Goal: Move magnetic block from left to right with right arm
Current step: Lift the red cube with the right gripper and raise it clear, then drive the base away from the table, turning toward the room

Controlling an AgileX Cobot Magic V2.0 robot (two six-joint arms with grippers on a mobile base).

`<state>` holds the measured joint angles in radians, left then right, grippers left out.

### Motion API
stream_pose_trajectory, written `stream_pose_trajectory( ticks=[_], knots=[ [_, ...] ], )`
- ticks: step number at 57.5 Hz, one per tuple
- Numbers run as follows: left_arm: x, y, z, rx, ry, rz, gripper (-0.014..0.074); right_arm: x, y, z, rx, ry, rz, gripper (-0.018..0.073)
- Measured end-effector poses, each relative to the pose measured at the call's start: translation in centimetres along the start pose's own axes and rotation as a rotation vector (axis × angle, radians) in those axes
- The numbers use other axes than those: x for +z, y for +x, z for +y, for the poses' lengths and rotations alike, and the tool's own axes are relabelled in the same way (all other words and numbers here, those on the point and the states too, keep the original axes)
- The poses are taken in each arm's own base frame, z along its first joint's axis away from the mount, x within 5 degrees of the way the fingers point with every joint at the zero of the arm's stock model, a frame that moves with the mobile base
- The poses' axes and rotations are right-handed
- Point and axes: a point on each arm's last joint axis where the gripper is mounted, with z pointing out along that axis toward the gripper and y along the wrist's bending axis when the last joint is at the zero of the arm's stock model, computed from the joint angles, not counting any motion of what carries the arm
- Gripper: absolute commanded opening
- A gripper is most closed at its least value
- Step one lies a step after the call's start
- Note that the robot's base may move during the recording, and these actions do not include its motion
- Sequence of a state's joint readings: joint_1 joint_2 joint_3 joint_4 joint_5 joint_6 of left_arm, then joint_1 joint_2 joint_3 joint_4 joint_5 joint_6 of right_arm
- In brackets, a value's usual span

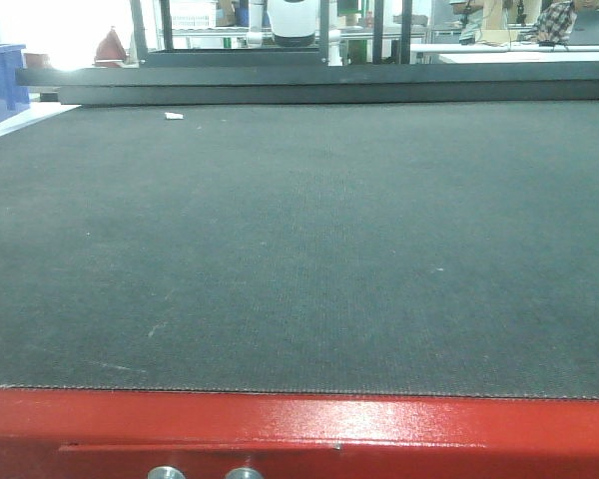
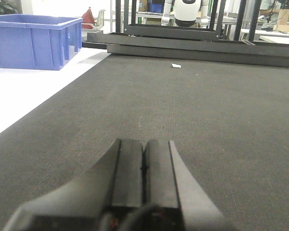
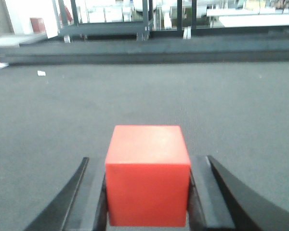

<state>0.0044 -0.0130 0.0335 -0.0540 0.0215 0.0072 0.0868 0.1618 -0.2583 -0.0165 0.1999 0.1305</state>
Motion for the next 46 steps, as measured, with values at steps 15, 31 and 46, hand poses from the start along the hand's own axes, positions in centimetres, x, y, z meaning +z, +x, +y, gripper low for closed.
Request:
stream_pose_trajectory(
  ticks=[15,31,46],
  knots=[
    [0.0,0.0,0.0,0.0,0.0,0.0,-0.0126,-0.09,-0.01,0.0,0.0,0.0,-0.004,0.0235],
    [0.0,0.0,0.0,0.0,0.0,0.0,-0.0126,-0.09,-0.01,0.0,0.0,0.0,-0.004,0.0235],
    [0.0,0.0,0.0,0.0,0.0,0.0,-0.0126,-0.09,-0.01,0.0,-0.002,0.0,-0.004,0.0235]
  ],
)
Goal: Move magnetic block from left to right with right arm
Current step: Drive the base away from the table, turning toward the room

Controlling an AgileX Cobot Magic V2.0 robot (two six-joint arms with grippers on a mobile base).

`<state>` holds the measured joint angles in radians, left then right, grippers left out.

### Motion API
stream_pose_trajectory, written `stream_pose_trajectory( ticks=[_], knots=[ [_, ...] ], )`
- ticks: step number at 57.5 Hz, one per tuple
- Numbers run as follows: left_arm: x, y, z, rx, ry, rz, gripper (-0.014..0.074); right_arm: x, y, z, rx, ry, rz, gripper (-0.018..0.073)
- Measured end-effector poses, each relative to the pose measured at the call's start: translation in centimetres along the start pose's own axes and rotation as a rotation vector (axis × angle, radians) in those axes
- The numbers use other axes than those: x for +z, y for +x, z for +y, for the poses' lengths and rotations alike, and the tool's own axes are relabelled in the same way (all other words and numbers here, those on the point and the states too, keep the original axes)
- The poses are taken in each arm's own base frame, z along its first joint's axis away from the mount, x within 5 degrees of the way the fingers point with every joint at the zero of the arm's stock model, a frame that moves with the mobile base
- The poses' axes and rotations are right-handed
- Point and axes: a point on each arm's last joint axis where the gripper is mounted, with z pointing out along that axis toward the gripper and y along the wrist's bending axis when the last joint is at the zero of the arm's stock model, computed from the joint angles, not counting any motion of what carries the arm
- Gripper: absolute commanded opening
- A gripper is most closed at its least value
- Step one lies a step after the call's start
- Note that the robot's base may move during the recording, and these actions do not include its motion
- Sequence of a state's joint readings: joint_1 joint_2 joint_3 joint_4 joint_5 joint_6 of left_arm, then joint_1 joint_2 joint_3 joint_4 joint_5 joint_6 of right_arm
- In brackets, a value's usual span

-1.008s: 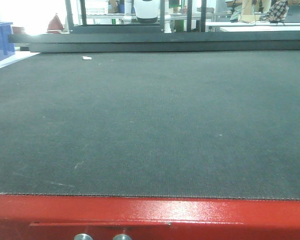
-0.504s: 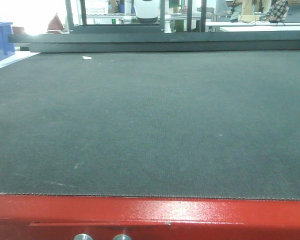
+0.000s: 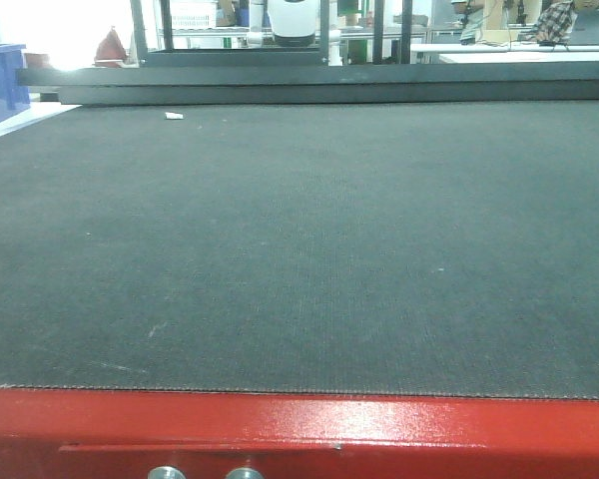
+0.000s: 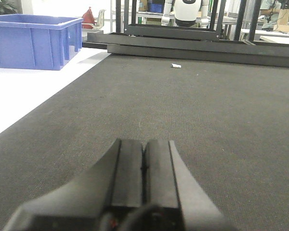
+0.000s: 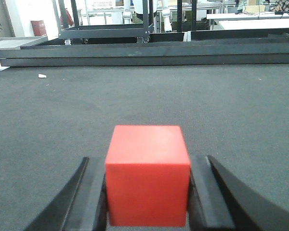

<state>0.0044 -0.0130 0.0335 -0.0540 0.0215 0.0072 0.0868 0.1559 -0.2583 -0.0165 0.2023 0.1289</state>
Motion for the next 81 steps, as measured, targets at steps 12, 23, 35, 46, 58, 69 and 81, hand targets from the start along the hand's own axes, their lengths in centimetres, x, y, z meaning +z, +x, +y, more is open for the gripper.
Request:
stream_pose_trajectory(
  ticks=[12,23,35,46,58,69,81],
  knots=[
    [0.0,0.0,0.0,0.0,0.0,0.0,-0.0126,0.0,0.0,0.0,0.0,0.0,0.0,0.0235],
    [0.0,0.0,0.0,0.0,0.0,0.0,-0.0126,0.0,0.01,0.0,0.0,0.0,0.001,0.0235],
    [0.0,0.0,0.0,0.0,0.0,0.0,-0.0126,0.0,0.01,0.0,0.0,0.0,0.001,0.0235],
    [0.0,0.0,0.0,0.0,0.0,0.0,-0.0126,0.0,0.01,0.0,0.0,0.0,0.001,0.0235],
    [0.0,0.0,0.0,0.0,0.0,0.0,-0.0126,0.0,0.01,0.0,0.0,0.0,0.001,0.0235],
    [0.0,0.0,0.0,0.0,0.0,0.0,-0.0126,0.0,0.01,0.0,0.0,0.0,0.001,0.0235],
    [0.0,0.0,0.0,0.0,0.0,0.0,-0.0126,0.0,0.01,0.0,0.0,0.0,0.001,0.0235]
  ],
)
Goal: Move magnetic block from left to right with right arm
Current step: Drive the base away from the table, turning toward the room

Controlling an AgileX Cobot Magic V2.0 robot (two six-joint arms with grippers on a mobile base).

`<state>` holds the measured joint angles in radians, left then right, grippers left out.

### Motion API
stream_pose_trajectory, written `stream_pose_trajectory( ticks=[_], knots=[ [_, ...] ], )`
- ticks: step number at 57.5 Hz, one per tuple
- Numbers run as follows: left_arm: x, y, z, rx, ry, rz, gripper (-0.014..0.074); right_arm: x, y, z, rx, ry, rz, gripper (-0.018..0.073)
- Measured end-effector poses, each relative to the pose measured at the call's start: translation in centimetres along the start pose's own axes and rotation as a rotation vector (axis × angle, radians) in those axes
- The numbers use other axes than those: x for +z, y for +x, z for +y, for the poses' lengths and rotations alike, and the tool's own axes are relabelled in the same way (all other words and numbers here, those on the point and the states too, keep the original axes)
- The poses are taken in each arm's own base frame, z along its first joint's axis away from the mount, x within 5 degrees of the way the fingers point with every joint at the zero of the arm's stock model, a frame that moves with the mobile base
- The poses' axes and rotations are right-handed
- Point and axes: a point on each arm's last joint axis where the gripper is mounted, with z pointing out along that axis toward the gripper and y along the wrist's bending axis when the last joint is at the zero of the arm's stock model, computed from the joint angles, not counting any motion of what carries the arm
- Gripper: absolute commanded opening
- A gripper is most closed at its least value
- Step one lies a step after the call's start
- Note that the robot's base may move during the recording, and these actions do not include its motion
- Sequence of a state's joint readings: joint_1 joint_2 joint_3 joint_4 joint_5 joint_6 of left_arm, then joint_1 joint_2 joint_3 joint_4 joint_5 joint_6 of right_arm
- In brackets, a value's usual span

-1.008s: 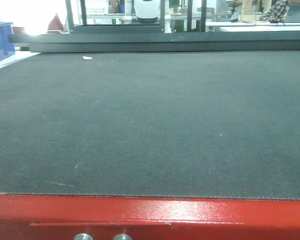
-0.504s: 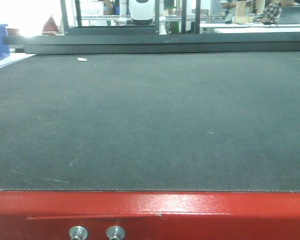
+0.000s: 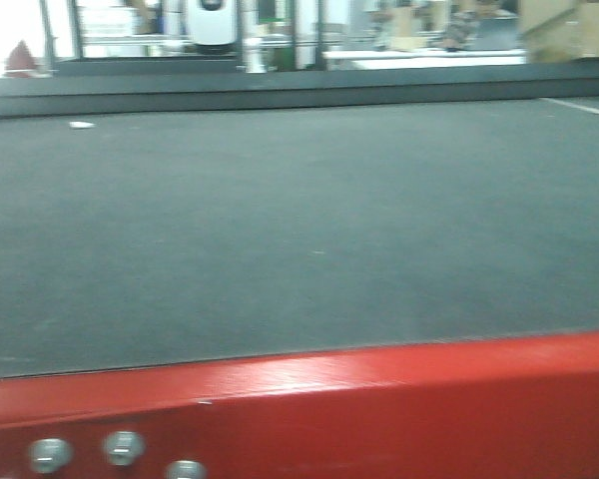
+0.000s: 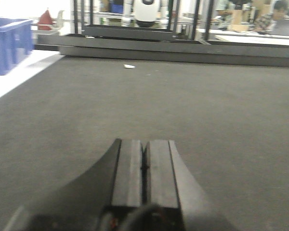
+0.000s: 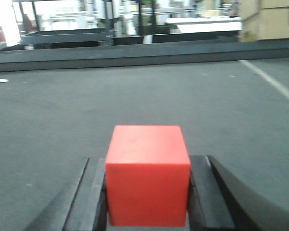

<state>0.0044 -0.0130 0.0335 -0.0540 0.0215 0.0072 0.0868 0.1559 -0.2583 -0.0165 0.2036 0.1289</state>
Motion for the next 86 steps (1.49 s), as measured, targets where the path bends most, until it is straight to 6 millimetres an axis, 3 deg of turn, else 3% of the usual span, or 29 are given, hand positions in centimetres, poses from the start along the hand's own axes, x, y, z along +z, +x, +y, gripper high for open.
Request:
stream_pose_trajectory(
  ticks=[86],
  knots=[
    [0.0,0.0,0.0,0.0,0.0,0.0,-0.0126,0.0,0.0,0.0,0.0,0.0,0.0,0.0235]
  ],
)
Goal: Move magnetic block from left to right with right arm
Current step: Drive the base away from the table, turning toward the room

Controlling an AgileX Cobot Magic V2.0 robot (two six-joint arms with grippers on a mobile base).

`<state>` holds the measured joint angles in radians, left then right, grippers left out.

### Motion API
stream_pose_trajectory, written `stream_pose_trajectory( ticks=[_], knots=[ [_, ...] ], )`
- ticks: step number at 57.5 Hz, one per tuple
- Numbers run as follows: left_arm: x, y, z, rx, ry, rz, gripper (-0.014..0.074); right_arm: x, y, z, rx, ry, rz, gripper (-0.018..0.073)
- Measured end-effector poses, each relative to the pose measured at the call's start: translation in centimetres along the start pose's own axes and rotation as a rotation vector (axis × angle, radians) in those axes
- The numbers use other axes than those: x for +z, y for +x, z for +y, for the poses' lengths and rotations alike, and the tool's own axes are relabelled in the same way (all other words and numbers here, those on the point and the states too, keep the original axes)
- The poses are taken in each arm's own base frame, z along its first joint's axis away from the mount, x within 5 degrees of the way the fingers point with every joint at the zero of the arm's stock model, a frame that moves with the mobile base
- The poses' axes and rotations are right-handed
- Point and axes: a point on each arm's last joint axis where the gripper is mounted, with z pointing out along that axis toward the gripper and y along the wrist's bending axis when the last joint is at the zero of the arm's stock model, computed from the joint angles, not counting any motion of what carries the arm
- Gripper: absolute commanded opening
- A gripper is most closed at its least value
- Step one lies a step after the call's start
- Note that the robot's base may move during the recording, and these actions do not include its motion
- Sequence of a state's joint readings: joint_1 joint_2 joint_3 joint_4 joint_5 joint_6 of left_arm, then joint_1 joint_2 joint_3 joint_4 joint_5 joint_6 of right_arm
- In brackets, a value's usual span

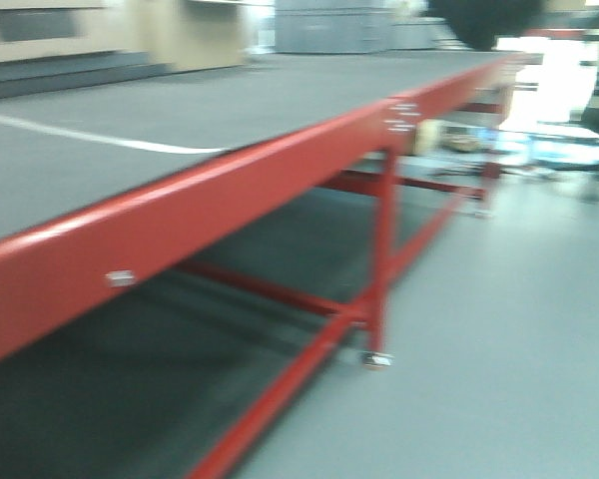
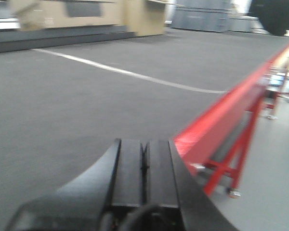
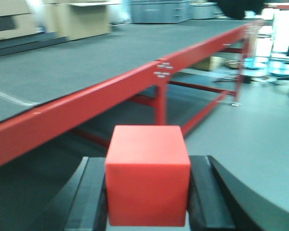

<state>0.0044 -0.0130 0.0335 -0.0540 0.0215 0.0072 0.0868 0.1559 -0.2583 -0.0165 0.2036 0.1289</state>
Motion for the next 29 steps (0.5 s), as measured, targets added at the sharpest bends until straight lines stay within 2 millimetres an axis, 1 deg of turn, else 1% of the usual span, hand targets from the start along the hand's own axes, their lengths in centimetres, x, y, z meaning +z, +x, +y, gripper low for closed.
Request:
stream_pose_trajectory(
  ticks=[29],
  knots=[
    [0.0,0.0,0.0,0.0,0.0,0.0,-0.0126,0.0,0.0,0.0,0.0,0.0,0.0,0.0235]
  ],
)
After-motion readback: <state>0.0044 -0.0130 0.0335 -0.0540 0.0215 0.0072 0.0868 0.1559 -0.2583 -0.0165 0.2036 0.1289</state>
